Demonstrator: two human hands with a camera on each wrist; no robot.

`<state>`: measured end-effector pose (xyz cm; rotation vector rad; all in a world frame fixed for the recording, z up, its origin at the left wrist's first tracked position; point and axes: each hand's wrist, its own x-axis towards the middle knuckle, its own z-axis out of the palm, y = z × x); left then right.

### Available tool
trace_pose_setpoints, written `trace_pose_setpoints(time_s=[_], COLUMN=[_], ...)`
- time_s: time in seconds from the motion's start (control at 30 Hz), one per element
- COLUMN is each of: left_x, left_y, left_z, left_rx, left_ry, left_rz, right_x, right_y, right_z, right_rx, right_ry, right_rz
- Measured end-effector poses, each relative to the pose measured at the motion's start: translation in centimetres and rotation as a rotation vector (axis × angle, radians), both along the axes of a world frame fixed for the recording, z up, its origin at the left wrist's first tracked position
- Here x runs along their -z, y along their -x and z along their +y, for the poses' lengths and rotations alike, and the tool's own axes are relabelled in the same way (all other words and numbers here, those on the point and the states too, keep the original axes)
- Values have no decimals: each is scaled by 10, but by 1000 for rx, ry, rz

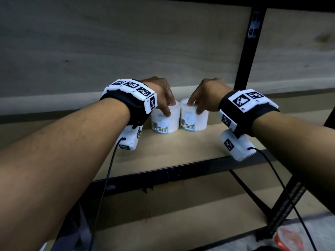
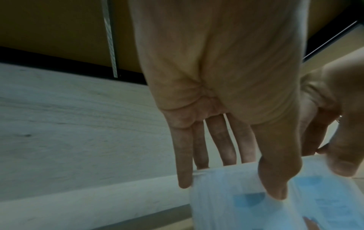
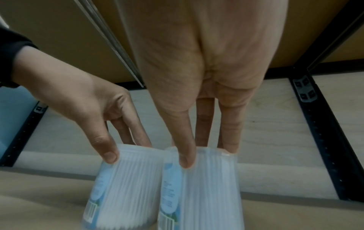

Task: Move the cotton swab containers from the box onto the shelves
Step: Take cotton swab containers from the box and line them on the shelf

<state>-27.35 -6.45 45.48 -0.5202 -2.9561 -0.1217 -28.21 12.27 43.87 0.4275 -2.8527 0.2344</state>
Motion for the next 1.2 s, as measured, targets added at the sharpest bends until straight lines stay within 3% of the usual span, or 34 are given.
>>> trace_pose_setpoints(time_s=[0.4, 1.2], left_x=[5, 15], left_y=[45, 88], left_z=[2, 0], left_rx=[-28, -22], left_ry=[-52, -38], left_rz=[44, 84], right_x=[-5, 12], right_y=[48, 93], right_z=[-7, 3], right_rx=[60, 29], right_ry=[104, 148], right_rz=[-106, -12])
